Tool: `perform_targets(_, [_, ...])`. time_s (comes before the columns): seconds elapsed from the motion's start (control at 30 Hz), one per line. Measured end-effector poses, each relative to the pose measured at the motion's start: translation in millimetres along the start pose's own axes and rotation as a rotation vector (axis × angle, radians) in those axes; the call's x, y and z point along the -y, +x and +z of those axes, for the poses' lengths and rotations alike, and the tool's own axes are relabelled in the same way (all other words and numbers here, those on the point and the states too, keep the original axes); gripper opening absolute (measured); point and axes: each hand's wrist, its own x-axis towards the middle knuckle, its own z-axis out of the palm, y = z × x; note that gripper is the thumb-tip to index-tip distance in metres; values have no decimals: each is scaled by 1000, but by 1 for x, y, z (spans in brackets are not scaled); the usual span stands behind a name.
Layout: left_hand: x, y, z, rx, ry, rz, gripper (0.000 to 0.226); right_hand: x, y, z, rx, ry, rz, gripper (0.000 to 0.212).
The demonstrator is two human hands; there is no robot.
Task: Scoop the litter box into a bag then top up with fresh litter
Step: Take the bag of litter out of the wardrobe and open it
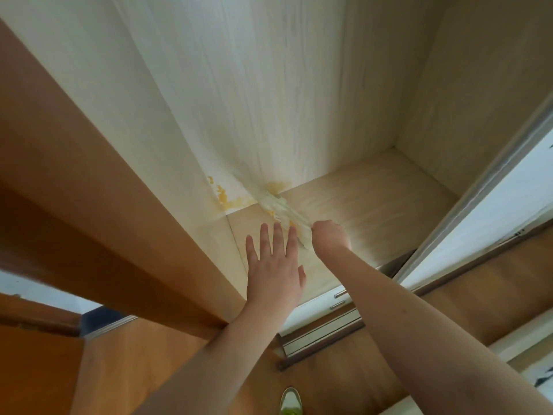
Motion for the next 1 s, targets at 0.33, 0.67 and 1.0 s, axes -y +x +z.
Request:
perform_targets(0.33, [-1,-7,6,-29,11,158,85,-57,-78,-5,-172,-64,-73,15])
perform_targets(0.67, [-35,-39,-22,-153,-9,491,93,-112,-248,-24,-607,58,-129,18])
perform_targets(1.0, [-115,-139,-96,390,-632,835,8,-168,-412,-36,-841,276,159,17])
